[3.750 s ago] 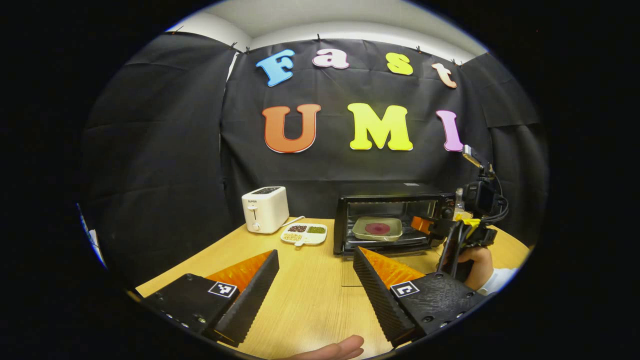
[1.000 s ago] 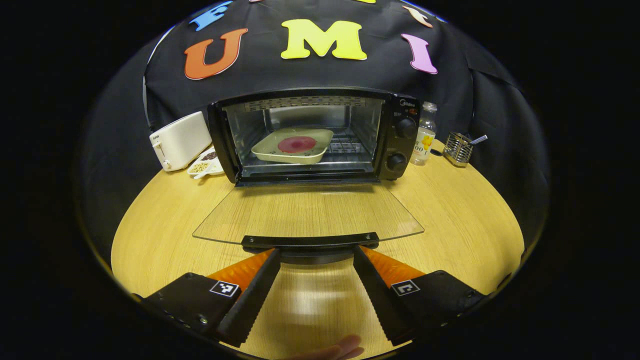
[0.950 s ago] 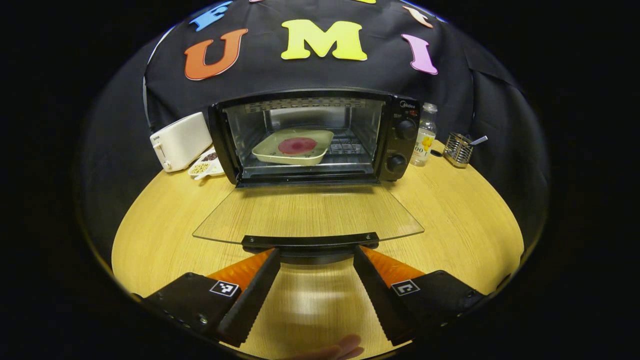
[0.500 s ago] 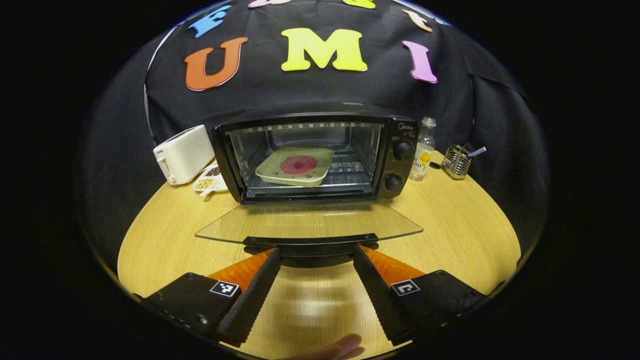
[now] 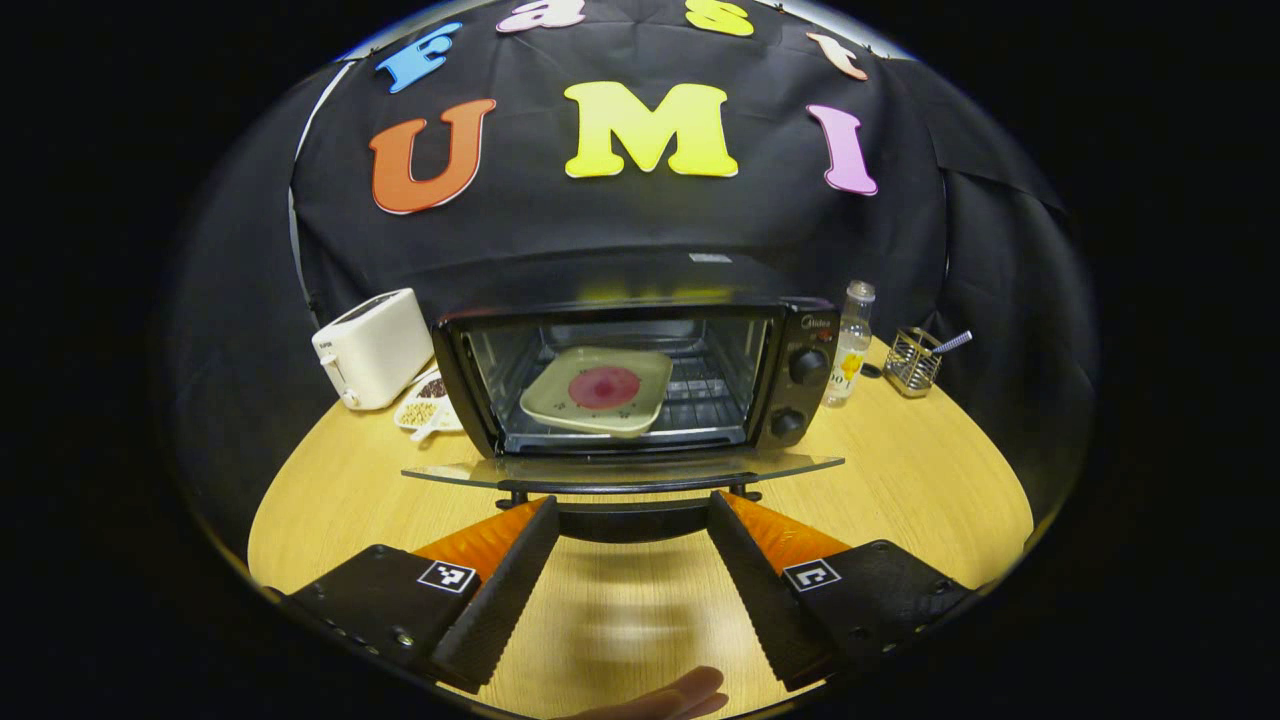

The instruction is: Open the electric oven with the left hand, put the food in, and close the electric oven.

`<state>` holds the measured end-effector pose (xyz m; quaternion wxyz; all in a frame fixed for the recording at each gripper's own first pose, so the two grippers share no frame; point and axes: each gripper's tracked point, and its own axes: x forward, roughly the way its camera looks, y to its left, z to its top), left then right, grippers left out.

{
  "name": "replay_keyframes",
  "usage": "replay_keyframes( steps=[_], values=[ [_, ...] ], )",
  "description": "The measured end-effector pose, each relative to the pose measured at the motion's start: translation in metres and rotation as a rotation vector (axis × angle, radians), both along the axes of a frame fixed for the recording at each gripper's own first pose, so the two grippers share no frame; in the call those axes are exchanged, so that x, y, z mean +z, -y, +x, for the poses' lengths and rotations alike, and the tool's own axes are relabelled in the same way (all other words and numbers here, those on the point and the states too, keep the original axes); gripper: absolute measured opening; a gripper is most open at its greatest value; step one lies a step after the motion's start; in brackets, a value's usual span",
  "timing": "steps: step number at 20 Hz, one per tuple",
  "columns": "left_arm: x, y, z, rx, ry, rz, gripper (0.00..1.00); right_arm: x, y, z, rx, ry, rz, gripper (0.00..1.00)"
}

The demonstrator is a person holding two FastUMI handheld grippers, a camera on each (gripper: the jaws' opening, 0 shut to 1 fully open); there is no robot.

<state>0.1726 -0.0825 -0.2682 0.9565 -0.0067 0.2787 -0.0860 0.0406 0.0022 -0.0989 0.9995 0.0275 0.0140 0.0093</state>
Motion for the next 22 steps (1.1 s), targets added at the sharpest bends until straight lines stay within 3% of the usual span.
replay_keyframes(
  steps=[5,13,17,22],
  values=[
    [0.034,-0.009,0.025,0.057,0.098,-0.064,0.96,0.000,-0.011,-0.024,0.024,-0.006,-0.004,0.96],
    [0.086,-0.020,-0.029,0.046,0.217,-0.076,0.95,0.000,-0.005,-0.075,0.005,-0.002,-0.007,0.96],
    [0.073,-0.013,-0.032,0.026,0.197,-0.096,0.95,-0.003,-0.010,-0.087,0.013,-0.010,-0.010,0.96],
    [0.033,-0.007,0.004,0.026,0.148,-0.138,0.95,-0.001,-0.010,-0.086,0.015,0.005,-0.012,0.96]
  ],
)
